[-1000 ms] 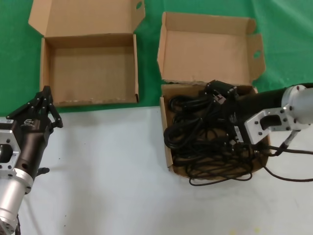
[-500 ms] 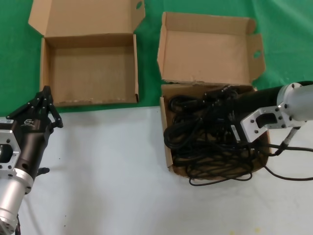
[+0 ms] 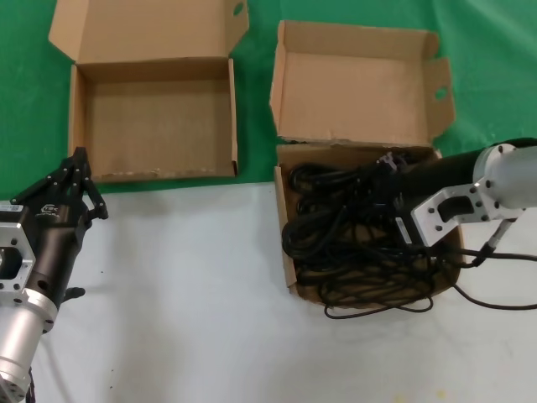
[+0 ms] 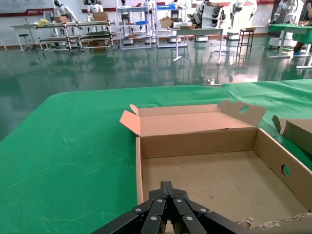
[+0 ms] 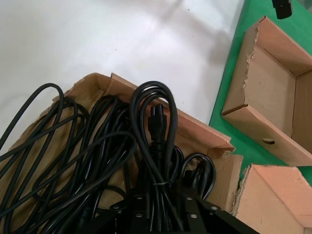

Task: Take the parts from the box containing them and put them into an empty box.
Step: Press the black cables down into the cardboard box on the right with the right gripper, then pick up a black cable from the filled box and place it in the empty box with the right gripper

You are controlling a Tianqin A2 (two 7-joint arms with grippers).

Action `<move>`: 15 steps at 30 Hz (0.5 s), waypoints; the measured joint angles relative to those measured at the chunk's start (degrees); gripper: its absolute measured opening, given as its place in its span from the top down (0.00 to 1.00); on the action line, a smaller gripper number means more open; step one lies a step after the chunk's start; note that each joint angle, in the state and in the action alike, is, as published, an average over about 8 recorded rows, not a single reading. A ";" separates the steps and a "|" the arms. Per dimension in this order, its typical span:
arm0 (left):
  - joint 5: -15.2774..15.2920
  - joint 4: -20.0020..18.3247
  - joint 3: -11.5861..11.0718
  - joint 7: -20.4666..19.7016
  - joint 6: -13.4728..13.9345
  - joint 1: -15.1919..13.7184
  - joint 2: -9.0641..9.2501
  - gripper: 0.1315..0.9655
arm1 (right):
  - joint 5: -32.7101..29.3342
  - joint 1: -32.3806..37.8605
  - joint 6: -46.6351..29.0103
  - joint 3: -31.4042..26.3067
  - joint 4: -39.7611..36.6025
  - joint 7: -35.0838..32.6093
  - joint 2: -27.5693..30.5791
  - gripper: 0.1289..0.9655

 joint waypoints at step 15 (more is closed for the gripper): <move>0.00 0.00 0.00 0.00 0.00 0.00 0.00 0.98 | 0.72 4.29 -2.71 2.34 5.41 5.71 -0.30 0.90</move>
